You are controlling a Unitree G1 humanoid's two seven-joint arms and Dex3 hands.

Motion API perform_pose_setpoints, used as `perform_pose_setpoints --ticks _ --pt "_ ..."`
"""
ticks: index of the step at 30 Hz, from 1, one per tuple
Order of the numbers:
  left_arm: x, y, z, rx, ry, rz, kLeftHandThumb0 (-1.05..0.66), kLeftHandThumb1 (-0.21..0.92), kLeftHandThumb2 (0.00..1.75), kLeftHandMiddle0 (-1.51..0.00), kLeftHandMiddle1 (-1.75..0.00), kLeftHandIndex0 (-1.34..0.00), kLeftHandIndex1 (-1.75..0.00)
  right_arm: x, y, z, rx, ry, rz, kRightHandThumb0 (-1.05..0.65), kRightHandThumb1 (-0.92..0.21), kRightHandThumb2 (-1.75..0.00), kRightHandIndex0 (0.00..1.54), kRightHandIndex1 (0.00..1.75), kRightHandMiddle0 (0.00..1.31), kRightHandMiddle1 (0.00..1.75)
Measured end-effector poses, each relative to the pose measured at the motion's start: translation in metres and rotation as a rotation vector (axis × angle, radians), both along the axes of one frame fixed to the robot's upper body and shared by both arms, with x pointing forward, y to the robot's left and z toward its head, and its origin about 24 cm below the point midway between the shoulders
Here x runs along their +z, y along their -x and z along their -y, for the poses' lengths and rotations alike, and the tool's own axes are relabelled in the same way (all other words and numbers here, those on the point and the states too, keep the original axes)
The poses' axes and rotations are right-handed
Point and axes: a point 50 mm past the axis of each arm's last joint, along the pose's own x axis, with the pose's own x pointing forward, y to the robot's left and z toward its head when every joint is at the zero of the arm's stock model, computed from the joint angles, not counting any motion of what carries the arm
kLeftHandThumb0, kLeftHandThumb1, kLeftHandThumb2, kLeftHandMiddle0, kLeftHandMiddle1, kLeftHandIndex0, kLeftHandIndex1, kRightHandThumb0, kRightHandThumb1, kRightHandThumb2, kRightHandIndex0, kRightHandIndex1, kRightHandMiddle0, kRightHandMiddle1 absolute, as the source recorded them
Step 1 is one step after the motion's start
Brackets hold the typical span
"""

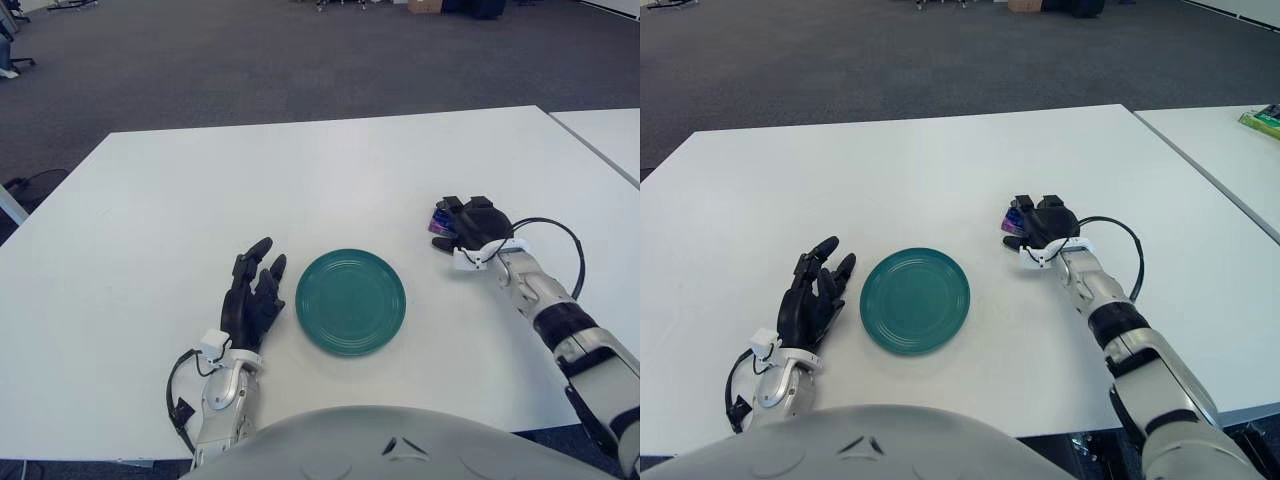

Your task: Put the gum into the plate.

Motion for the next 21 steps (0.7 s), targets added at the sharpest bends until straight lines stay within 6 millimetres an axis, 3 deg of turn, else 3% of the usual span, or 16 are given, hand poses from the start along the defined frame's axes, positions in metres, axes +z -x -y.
perform_pose_setpoints --ticks 15,21 --pt "0.001 0.000 -0.002 0.002 0.023 -0.003 -0.76 0.92 0.77 -0.57 -0.06 -0.11 -0.89 0.004 0.012 -0.006 -0.006 0.005 -0.030 -0.83 -0.92 -0.68 0.28 1.20 0.00 0.81" --pt "0.001 0.000 -0.003 0.001 0.023 -0.010 -0.77 0.92 0.77 -0.57 -0.06 -0.11 -0.89 0.006 0.016 -0.007 -0.002 0.006 -0.038 -0.81 -0.92 -0.65 0.31 1.42 0.02 0.97"
